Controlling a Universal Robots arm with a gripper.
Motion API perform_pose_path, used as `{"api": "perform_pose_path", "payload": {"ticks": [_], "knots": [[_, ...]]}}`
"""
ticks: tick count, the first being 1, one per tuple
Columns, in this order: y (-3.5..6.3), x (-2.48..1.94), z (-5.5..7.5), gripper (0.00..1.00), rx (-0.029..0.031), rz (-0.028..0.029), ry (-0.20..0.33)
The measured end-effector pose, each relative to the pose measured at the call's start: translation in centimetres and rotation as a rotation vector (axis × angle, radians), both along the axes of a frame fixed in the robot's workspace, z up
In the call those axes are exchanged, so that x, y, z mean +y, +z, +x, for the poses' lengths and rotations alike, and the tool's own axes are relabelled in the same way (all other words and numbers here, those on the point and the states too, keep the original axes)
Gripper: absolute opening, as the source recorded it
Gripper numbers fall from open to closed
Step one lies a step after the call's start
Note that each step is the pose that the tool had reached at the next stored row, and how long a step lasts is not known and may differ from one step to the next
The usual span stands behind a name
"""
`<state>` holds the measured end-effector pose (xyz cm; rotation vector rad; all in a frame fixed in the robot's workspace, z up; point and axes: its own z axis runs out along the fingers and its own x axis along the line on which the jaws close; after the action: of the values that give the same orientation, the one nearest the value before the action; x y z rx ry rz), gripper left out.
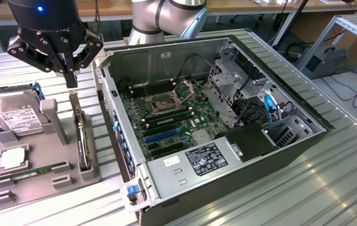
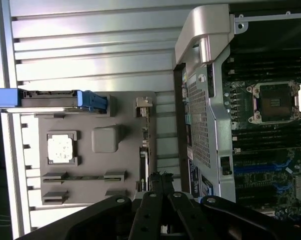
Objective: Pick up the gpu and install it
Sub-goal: 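Reach for the gpu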
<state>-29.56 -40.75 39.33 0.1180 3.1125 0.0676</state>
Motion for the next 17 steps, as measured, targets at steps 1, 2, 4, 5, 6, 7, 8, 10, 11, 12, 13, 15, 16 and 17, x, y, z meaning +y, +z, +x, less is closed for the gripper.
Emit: {"api": "perform_pose_path", "payload": {"ticks": [1,2,4,5,6,7,8,10,11,12,13,15,16,17], "knots": [[0.0,-0.08,0.0,0.11,0.0,0.0,0.0],[0.0,-0.18,0.0,0.11,0.0,0.0,0.0],[0.0,-0.36,0.0,0.11,0.0,0.0,0.0],[0.0,-0.46,0.0,0.11,-0.0001,0.0001,0.0],[0.0,-0.55,0.0,0.11,-0.0001,0.0001,0.0],[0.0,-0.66,0.0,0.11,-0.0001,0.0,0.0],[0.0,-0.75,0.0,0.11,-0.0001,0.0,0.0],[0.0,-0.96,0.0,0.11,-0.0001,0.0,0.0],[0.0,-1.07,0.0,0.11,0.0,0.0,0.0],[0.0,-1.22,0.0,0.11,0.0,0.0,0.0],[0.0,-1.35,0.0,0.11,0.0,0.0,0.0],[0.0,-1.61,0.0,0.11,0.0,0.0,0.0],[0.0,-1.72,0.0,0.11,0.0,0.0,0.0],[0.0,-1.83,0.0,0.11,-0.0001,0.0,0.0]]}}
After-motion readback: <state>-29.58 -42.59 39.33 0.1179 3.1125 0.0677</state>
